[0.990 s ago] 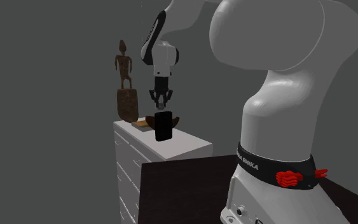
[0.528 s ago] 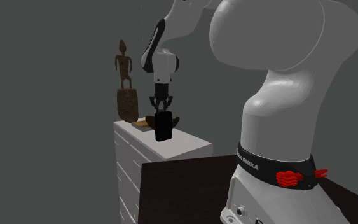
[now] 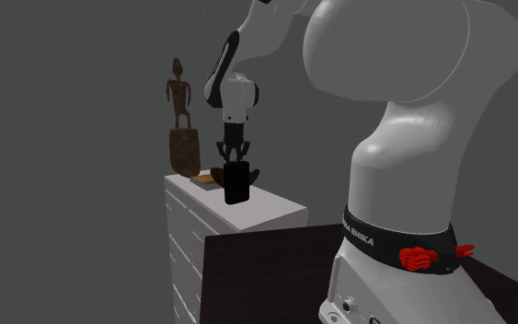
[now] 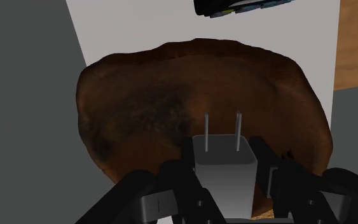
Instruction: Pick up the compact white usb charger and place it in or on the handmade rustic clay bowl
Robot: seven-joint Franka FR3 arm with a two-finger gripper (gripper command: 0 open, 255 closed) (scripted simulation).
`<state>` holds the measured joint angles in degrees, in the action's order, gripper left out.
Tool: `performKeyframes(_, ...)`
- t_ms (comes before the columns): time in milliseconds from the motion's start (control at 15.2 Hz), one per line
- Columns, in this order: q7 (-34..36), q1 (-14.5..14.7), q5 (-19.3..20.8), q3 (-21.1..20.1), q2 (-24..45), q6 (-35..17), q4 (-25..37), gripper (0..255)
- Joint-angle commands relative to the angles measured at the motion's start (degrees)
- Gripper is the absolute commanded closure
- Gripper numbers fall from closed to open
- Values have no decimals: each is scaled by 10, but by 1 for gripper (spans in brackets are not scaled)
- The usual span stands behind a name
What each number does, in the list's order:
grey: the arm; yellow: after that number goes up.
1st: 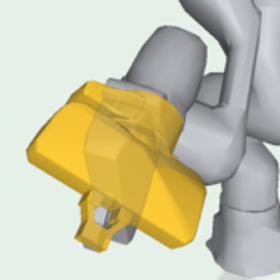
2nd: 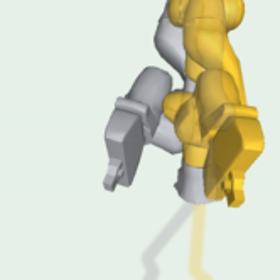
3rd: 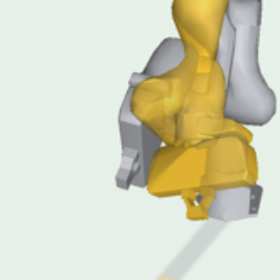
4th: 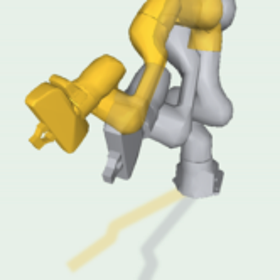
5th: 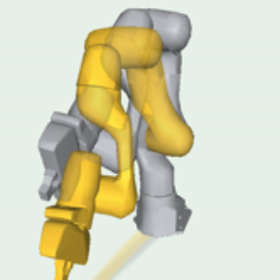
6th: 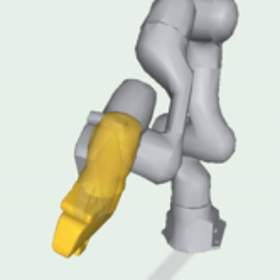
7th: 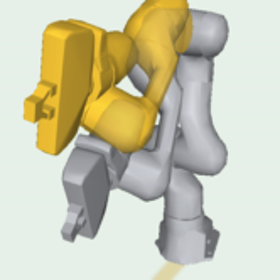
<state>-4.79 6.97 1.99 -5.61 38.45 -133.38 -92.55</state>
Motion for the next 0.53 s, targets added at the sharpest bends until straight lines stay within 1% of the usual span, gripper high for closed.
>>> performKeyframes(0, 0, 0, 0, 0, 0, 0, 0, 0)
performKeyframes(330, 0, 0, 0, 0, 0, 0, 0, 0)
performKeyframes(462, -1, -2, -2, -2, -25, 25, -1, 0)
